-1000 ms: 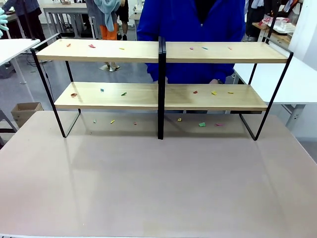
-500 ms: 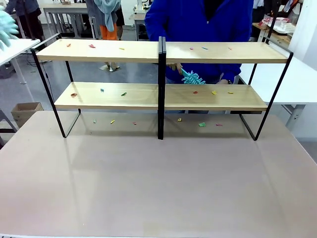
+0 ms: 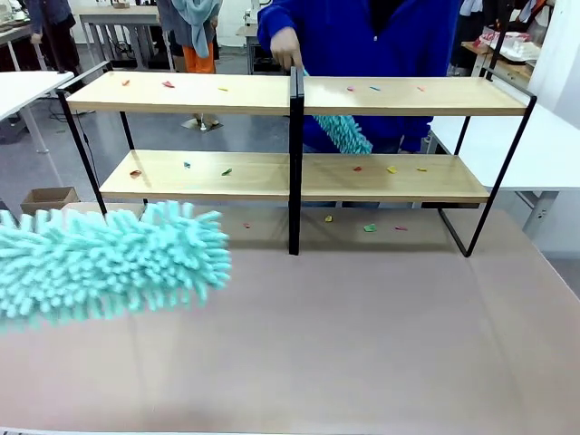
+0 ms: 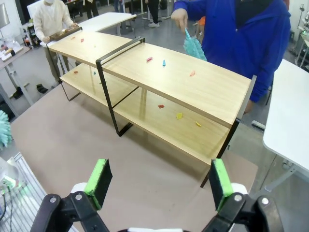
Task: Clean the shelves.
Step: Clean a randomly selected level of the Shelf with the Duster.
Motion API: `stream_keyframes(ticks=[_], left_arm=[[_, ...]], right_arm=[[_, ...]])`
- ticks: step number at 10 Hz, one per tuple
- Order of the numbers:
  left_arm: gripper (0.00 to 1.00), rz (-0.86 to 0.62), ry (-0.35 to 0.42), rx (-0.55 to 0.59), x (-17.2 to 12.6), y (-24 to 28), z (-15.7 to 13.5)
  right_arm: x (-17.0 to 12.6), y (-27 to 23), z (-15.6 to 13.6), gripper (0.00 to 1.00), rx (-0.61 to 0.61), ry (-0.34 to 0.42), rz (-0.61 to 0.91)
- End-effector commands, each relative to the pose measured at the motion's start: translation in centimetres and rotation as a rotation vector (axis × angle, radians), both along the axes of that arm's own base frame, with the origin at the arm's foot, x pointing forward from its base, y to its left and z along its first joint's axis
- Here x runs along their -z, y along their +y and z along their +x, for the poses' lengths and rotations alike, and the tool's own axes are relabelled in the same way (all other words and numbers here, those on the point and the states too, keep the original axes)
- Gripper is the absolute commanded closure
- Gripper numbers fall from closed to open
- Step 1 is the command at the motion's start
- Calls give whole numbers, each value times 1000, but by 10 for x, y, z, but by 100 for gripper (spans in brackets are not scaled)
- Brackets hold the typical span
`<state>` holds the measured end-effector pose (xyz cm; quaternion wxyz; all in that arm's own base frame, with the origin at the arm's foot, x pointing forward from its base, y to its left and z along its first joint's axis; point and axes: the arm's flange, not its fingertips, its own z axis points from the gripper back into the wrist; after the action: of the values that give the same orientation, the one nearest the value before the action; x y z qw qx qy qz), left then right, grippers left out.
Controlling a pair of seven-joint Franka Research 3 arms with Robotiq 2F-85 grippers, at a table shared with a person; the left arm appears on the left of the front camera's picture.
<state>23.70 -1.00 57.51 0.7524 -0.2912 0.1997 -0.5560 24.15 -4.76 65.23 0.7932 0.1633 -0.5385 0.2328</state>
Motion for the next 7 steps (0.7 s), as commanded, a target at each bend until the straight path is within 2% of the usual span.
stream_keyframes(ticks=[1,2,3,4,7], left_arm=[[87,34,-52,2,-3,21,-14],[87,34,-52,2,-3,21,-14],[87,3,14,-2,3,-4,8],[87,68,2,-93,4,-29,4],[87,133,8,-396,20,-83,49]], right_arm=[[0,1,0,0,-1,0,1],[0,1,0,0,-1,0,1],[0,1,0,0,-1,0,1],[0,1,0,0,-1,0,1],[0,1,0,0,-1,0,1]])
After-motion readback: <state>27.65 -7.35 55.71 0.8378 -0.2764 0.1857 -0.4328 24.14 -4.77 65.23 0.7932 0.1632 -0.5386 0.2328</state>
